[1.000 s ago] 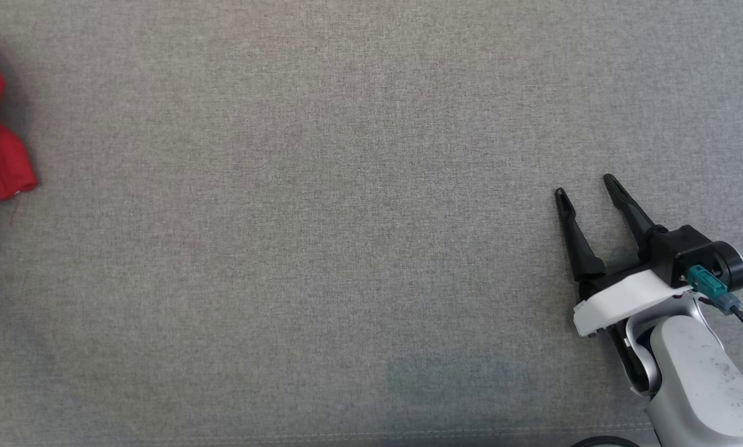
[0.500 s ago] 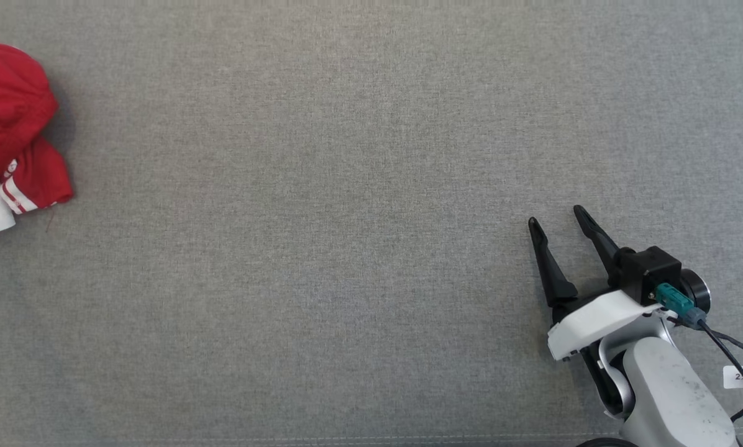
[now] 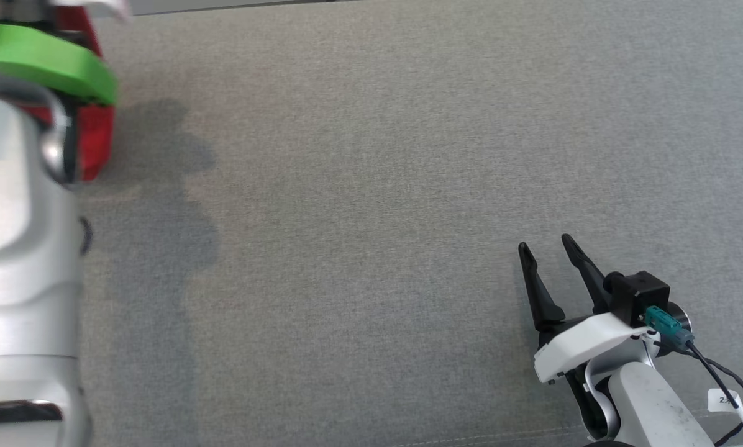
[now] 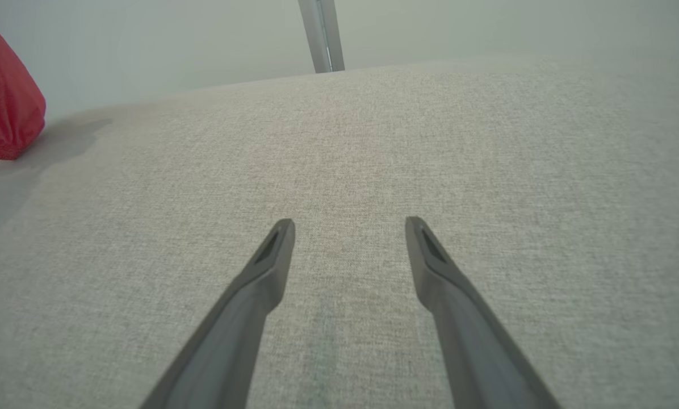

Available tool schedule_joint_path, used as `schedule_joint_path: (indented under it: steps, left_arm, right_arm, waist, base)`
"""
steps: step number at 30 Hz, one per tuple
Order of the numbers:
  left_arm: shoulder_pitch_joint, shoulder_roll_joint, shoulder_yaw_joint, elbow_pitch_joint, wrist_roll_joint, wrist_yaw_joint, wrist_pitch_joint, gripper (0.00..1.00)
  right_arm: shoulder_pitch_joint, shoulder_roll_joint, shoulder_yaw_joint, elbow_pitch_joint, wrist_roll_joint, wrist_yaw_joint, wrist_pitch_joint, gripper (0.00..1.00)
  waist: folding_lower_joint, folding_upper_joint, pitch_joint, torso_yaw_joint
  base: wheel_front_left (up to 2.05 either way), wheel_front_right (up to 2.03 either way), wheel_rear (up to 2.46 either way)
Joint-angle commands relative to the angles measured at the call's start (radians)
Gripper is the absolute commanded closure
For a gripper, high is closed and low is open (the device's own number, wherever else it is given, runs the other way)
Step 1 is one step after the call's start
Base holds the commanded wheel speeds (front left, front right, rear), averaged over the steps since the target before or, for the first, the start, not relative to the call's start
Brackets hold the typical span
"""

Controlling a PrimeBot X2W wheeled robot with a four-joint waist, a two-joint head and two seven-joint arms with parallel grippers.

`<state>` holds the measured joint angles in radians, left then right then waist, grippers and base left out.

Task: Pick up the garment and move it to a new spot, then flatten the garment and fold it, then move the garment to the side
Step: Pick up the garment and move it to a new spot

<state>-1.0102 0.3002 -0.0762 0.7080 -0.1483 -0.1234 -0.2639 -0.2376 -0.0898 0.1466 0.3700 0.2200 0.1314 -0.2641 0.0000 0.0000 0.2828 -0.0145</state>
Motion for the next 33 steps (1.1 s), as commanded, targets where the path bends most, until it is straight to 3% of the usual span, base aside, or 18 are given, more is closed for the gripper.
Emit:
schedule_joint_path:
  steps: [1,4,8,12,18,19,25,33]
  left_arm:
    - [0.040,-0.073,-0.049,-0.046,-0.028,-0.006,-0.001,1.00]
    - [0.090,-0.170,-0.146,-0.090,-0.064,-0.008,0.000,1.00]
    - [0.157,-0.232,-0.316,-0.112,-0.141,-0.007,-0.001,1.00]
    - [0.211,-0.247,-0.474,-0.111,-0.242,-0.008,-0.001,1.00]
    - [0.235,-0.246,-0.636,-0.120,-0.345,0.002,-0.001,1.00]
    - [0.239,-0.246,-0.650,-0.112,-0.365,0.021,-0.001,0.00]
    - [0.263,-0.246,-0.598,-0.139,-0.340,0.061,-0.001,0.00]
    - [0.355,-0.236,-0.445,-0.162,-0.258,0.082,-0.001,0.00]
  right_arm:
    - [0.018,0.005,-0.003,0.007,0.008,-0.001,-0.001,0.00]
    - [0.026,0.014,-0.002,0.012,0.011,-0.001,-0.001,0.00]
    - [0.027,0.021,-0.001,0.017,0.016,-0.001,-0.001,0.00]
    - [0.023,0.025,0.007,0.020,0.022,-0.001,-0.001,0.00]
    - [0.017,0.030,0.012,0.015,0.030,-0.001,-0.001,0.00]
    - [0.016,0.032,0.012,0.015,0.035,-0.001,-0.001,0.00]
    - [0.026,0.035,-0.005,0.005,0.038,-0.001,-0.001,0.00]
    - [0.019,0.036,-0.010,-0.006,0.036,-0.001,-0.001,0.00]
  waist:
    - [0.0000,0.0000,-0.033,-0.049]
    - [0.0000,0.0000,-0.038,-0.084]
    - [0.0000,0.0000,-0.037,-0.139]
    - [0.0000,0.0000,-0.033,-0.197]
    - [0.0000,0.0000,-0.020,-0.256]
    - [0.0000,0.0000,-0.016,-0.272]
    - [0.0000,0.0000,-0.016,-0.271]
    - [0.0000,0.0000,-0.036,-0.193]
  base:
    - [0.00,0.00,0.00]
    - [0.00,0.00,0.00]
    - [0.00,0.00,0.00]
    - [0.00,0.00,0.00]
    - [0.00,0.00,0.00]
    - [0.00,0.00,0.00]
    - [0.00,0.00,0.00]
    - [0.00,0.00,0.00]
